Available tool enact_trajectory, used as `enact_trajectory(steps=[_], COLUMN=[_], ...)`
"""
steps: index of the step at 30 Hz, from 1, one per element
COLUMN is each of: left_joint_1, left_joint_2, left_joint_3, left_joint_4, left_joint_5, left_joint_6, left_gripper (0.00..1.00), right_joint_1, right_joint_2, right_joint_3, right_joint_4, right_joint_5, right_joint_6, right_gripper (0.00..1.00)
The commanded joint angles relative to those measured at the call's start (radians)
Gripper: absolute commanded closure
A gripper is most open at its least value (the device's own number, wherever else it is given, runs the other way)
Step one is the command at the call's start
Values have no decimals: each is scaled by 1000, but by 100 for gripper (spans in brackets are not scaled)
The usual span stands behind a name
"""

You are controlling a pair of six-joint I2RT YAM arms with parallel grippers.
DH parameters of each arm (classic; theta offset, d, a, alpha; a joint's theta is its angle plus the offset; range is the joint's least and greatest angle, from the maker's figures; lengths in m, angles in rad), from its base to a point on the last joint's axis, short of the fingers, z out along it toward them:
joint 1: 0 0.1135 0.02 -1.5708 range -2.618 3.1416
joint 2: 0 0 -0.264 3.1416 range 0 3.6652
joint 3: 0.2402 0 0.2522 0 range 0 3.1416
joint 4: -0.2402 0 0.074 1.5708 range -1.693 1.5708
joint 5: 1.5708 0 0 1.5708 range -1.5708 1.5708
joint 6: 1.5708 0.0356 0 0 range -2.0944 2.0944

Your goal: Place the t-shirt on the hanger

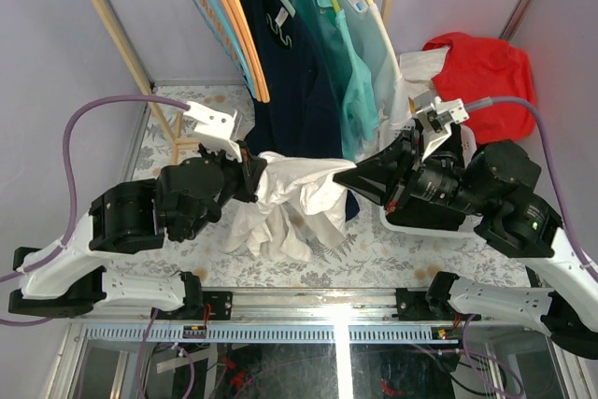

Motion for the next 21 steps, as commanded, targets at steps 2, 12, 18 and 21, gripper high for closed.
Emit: enact_trajectory(steps=[2, 12, 18, 21], left_joint_1=[7, 7, 7, 7], left_joint_2=[-13, -8, -44, -59], left_joint_3=[-56, -205, -231, -249], left_joint_4=[65, 256, 232, 186], left_joint_5=[48, 116, 74, 94], left_joint_6=[-28, -5, -16, -44], left_gripper=[100, 83, 53, 49], right_joint_1=[6, 5, 6, 6], right_joint_2=[-6, -50, -40, -35], right_joint_3=[124, 175, 241, 260], right_joint_4=[53, -13, -145, -191], right_joint_5=[-26, 76, 239, 342], right_joint_6=[-42, -112, -221, -266], right_gripper=[100, 100, 100, 100])
